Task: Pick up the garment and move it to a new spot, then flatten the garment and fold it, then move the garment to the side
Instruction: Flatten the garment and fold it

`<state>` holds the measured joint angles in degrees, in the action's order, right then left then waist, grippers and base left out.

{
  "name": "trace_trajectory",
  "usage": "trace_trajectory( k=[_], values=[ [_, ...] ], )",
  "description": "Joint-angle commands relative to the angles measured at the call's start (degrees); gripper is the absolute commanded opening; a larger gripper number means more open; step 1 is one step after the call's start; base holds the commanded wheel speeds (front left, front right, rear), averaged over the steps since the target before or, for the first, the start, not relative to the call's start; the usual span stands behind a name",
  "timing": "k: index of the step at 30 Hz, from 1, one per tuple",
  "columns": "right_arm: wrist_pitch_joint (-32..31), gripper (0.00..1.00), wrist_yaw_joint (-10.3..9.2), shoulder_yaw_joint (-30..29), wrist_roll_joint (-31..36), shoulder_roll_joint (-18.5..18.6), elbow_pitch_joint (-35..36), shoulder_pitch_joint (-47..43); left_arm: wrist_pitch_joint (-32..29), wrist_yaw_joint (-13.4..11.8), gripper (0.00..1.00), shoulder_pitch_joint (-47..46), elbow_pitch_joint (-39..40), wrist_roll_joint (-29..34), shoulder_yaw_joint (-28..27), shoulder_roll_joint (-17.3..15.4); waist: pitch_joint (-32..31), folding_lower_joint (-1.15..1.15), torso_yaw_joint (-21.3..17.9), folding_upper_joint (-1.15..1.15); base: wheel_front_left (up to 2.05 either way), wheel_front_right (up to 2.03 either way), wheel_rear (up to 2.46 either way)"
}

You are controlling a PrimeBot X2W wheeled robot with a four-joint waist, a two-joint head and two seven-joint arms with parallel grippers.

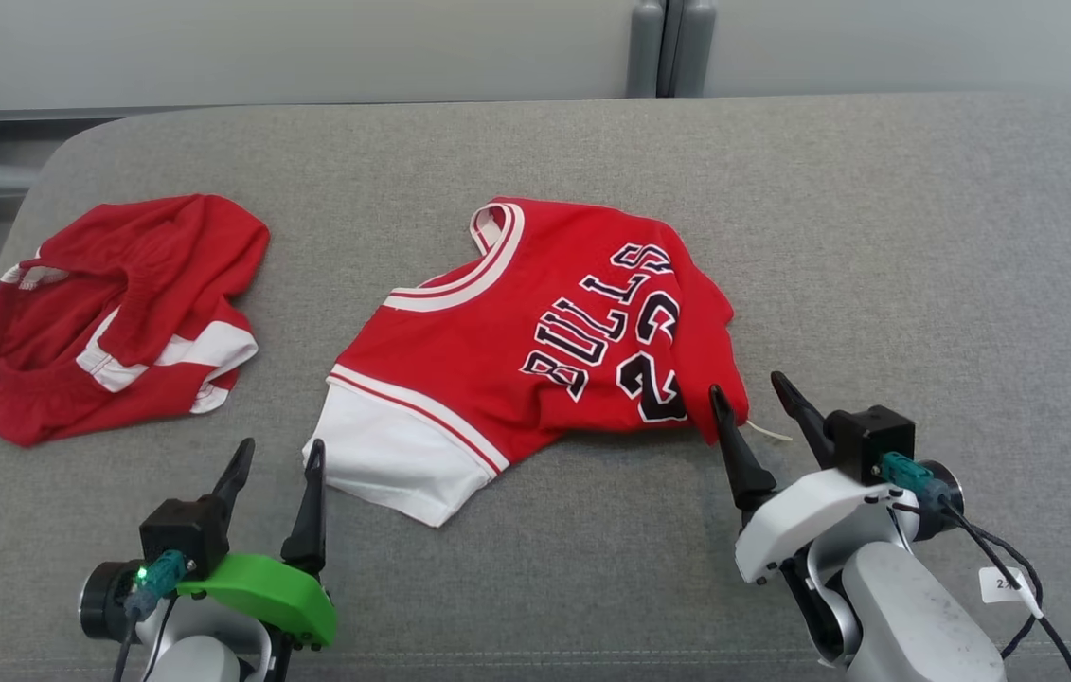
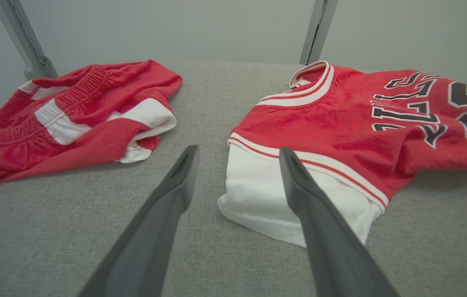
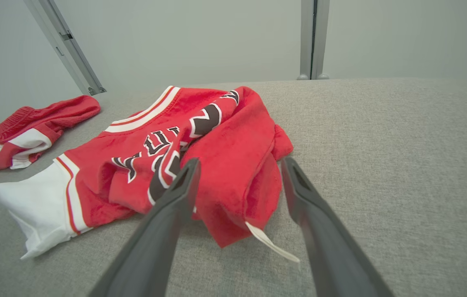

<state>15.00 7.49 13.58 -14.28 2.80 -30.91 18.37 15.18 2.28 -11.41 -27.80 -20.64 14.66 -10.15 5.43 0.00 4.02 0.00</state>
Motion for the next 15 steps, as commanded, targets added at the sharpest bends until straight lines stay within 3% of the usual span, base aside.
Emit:
trace_trajectory(
  k=[1,10,15],
  values=[
    [0.2,1.0,0.0,0.4,0.1,0.2,-1.2,0.8,0.0,-0.1,1.0,1.2,1.8,1.5,-1.5,0.1,-0.9,0.0,0.7,0.0,0.0,0.0,0.0],
    [0.2,1.0,0.0,1.1,-0.7,0.2,-6.0,2.3,0.0,-1.7,1.0,6.2,11.1,7.8,-7.4,0.7,-2.5,0.0,0.7,0.0,0.0,0.0,0.0],
    [0.2,1.0,0.0,0.9,-0.7,0.2,-8.3,2.9,0.0,-1.2,1.0,9.1,14.1,10.2,-10.3,0.9,-3.0,0.0,0.6,0.0,0.0,0.0,0.0]
  ],
)
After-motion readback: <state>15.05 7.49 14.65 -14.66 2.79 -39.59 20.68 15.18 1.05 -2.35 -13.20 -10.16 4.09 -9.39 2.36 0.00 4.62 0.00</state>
